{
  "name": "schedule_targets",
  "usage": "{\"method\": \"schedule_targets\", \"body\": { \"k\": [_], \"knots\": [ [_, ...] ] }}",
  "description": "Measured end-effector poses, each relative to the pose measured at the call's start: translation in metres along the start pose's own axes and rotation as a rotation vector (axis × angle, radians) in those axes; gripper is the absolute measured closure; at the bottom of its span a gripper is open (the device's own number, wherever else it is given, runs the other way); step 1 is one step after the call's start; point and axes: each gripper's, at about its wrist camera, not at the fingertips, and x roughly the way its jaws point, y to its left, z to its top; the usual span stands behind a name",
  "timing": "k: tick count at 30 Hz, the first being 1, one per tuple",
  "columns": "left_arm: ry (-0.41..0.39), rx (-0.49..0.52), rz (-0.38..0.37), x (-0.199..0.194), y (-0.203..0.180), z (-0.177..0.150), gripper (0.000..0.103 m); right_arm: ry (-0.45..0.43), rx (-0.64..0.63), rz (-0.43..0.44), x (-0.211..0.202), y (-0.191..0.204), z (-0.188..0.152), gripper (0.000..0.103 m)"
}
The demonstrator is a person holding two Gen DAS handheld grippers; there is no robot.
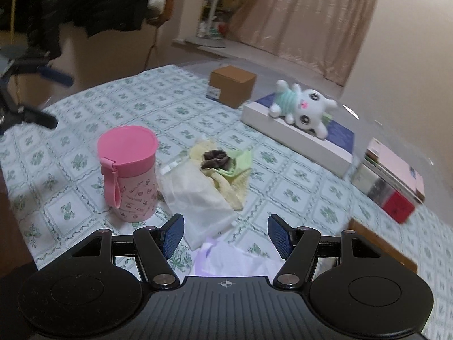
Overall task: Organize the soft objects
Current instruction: 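Grasp the clear mesh bag beside the pink cup with the right tool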
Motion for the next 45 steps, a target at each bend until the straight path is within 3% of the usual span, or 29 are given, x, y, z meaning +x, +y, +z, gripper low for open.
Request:
{"method": "schedule_targets", "body": {
  "k": [6, 17, 24, 37, 44, 45],
  "knots": [
    [0.021, 0.09, -0.019, 0.018, 0.021, 0.007, 0.024, 0.029, -0.072, 0.052, 0.031, 0.002, 0.013, 0.038],
    [0.059, 0.117, -0.094, 0.067, 0.075, 0.039, 0.034, 0.138, -0.181, 0.158, 0.094, 0.004, 0.023, 0.038],
    [0.114, 0.144, -0.129, 0.106, 0.095, 0.043, 0.043, 0.186, -0.263, 0.215, 0.13, 0.011, 0.022, 0.038],
    [0.173, 0.12, -0.171, 0.167, 0.118, 0.038, 0.05, 0.243, -0.461, 0.246, 0.191, 0.03, 0.003, 0.038],
    [0.202, 0.104, -0.2, 0.192, 0.12, 0.032, 0.05, 0.245, -0.472, 0.236, 0.212, 0.032, 0.003, 0.038],
    [0.204, 0.101, -0.202, 0.194, 0.121, 0.032, 0.05, 0.245, -0.465, 0.235, 0.214, 0.031, 0.003, 0.043]
  ]
}}
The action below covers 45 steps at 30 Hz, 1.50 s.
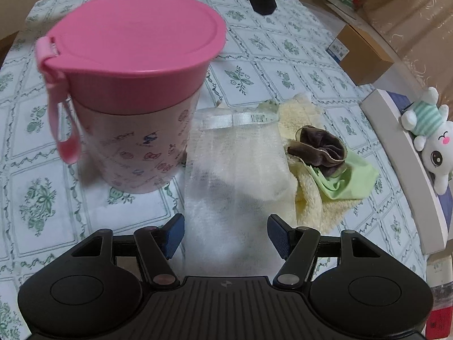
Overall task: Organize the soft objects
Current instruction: 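Grasp the clear mesh bag beside the pink cup with the right tool, then grasp the brown scrunchie on the yellow towel with the left tool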
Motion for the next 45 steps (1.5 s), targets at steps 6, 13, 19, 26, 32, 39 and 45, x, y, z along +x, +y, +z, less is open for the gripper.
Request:
{"method": "schedule_targets", "body": {
  "k": [6, 13, 19, 26, 32, 39, 45],
  "knots": [
    [0.01, -0.016, -0.01, 0.009, 0.002, -0.001, 0.05, -0.007, 0.047, -0.006, 0.0, -0.009, -0.004, 0.086],
    [0.028, -0.042, -0.031, 0.015, 0.003, 0.007, 0.05, -0.061, 0.151, -0.028, -0.032, -0.023, -0.011, 0.101],
    [0.023, -0.055, -0.038, 0.02, 0.002, 0.019, 0.05, -0.083, 0.321, -0.08, -0.069, -0.046, -0.024, 0.102],
    [0.045, -0.037, -0.076, 0.048, -0.011, 0.034, 0.05, -0.149, 0.559, -0.157, -0.107, -0.08, -0.044, 0.102],
    [0.091, -0.018, -0.116, 0.087, -0.025, 0.046, 0.05, -0.171, 0.651, -0.218, -0.118, -0.095, -0.056, 0.102],
    [0.157, 0.024, -0.158, 0.121, -0.036, 0.058, 0.05, -0.166, 0.686, -0.204, -0.112, -0.101, -0.067, 0.102],
    [0.192, 0.038, -0.15, 0.136, -0.039, 0.064, 0.059, -0.16, 0.699, -0.198, -0.105, -0.102, -0.074, 0.102]
  ]
}}
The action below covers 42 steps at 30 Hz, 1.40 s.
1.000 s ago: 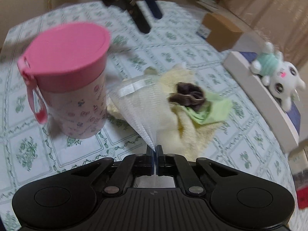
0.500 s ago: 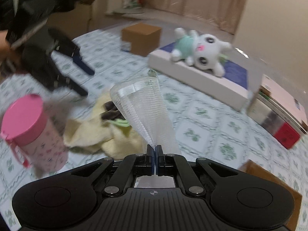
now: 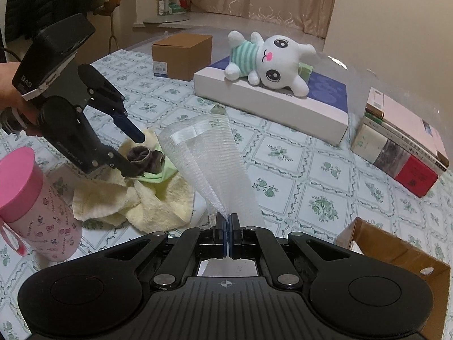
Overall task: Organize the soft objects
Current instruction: 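Grasp the brown scrunchie on the yellow towel with the left tool, then carry the mesh bag and brown scrunchie over the cardboard tray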
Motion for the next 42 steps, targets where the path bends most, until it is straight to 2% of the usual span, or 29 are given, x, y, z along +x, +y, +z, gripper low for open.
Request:
{"method": "schedule_targets", "body": {
  "k": [8, 11, 19, 26, 35, 42],
  "knots": [
    [0.018, -0.031, -0.006, 0.001, 0.0, 0.0, 0.085, -0.001, 0.015, -0.004, -0.003, -0.004, -0.003, 0.102],
    [0.011, -0.05, -0.007, -0.006, 0.0, 0.0, 0.089, -0.007, 0.018, -0.007, -0.007, -0.004, -0.002, 0.102],
    [-0.051, -0.112, 0.064, -0.051, -0.004, 0.002, 0.091, -0.044, 0.056, -0.017, -0.034, 0.0, 0.001, 0.102],
    [-0.131, -0.205, 0.15, -0.104, -0.027, 0.006, 0.091, -0.092, 0.087, -0.03, -0.071, 0.01, 0.002, 0.102],
    [-0.275, -0.34, 0.194, -0.164, -0.084, 0.009, 0.091, -0.15, 0.174, -0.021, -0.126, 0.018, -0.012, 0.102],
    [-0.359, -0.385, 0.217, -0.187, -0.138, 0.004, 0.091, -0.168, 0.274, -0.011, -0.164, 0.014, -0.039, 0.102]
  ]
}}
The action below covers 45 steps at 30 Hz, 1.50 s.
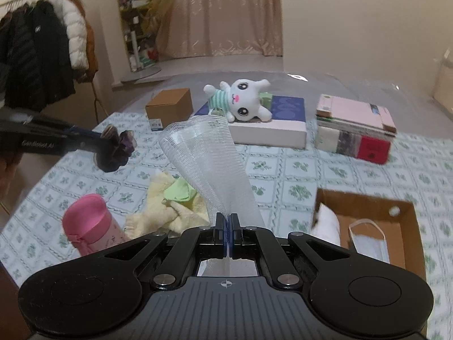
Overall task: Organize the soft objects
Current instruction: 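Carry the mesh bag and brown scrunchie over the cardboard tray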
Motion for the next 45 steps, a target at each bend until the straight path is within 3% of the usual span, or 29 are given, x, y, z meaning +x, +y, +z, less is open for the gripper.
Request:
{"method": "schedule_targets", "body": {
  "k": [6, 12, 22, 32, 45],
  "knots": [
    [-0.045, -0.019, -0.024, -0.017, -0.045, -0.014, 0.091, -0.007, 0.073, -0.025, -0.035, -0.022, -0.021, 0.102],
    [-0.071, -0.063, -0.104, -0.022, -0.093, -0.023, 0.091, -0.021, 0.153, -0.081, -0.076, -0.056, -0.041, 0.102],
    [-0.038, -0.09, -0.201, 0.01, -0.172, -0.039, 0.091, 0.001, 0.228, -0.188, -0.12, -0.106, -0.074, 0.102],
    [0.015, -0.072, -0.235, 0.054, -0.221, -0.044, 0.091, 0.037, 0.288, -0.229, -0.121, -0.142, -0.099, 0.102],
    [0.119, -0.073, -0.233, 0.126, -0.25, -0.058, 0.091, 0.078, 0.345, -0.212, -0.094, -0.172, -0.11, 0.102]
  ]
}}
